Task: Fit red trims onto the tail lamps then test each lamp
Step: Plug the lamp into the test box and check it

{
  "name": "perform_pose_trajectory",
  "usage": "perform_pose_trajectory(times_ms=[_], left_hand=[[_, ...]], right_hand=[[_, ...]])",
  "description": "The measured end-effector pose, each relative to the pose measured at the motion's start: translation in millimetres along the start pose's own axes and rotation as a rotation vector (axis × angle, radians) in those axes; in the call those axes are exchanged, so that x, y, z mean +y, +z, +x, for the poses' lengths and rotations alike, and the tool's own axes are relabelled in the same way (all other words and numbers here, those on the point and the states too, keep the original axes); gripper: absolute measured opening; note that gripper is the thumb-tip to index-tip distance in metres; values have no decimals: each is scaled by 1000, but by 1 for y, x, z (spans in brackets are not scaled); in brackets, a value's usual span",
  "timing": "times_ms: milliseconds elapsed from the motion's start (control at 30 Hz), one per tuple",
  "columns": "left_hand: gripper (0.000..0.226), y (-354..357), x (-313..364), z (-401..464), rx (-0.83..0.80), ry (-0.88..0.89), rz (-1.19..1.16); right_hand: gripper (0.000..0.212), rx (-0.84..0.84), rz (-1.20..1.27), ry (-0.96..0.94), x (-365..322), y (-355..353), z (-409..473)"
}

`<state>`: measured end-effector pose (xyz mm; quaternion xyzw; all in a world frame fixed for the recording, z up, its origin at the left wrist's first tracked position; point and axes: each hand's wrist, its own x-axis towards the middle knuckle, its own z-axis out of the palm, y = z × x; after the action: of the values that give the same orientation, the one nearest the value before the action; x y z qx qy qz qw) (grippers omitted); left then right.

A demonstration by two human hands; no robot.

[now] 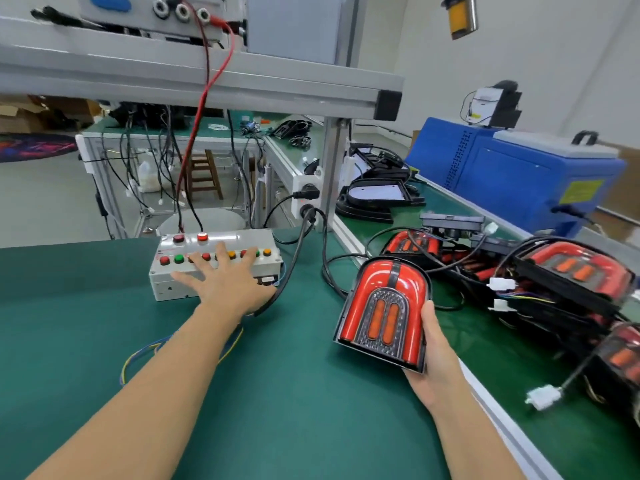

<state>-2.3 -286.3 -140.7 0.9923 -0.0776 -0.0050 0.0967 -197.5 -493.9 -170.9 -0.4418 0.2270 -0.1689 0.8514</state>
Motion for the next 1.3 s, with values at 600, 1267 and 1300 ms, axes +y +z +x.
perform_pose_trajectory(times_ms=[600, 1267, 1300], left_hand=[[71, -8, 5, -1, -45, 23, 26], [77, -8, 7, 0, -53, 7, 54], [77, -8, 7, 0, -52, 5, 53]], right_hand=[[60, -4, 19, -45, 0, -4, -1], [62, 8, -28, -42, 0, -5, -1], [62, 7, -28, -43, 0, -5, -1]])
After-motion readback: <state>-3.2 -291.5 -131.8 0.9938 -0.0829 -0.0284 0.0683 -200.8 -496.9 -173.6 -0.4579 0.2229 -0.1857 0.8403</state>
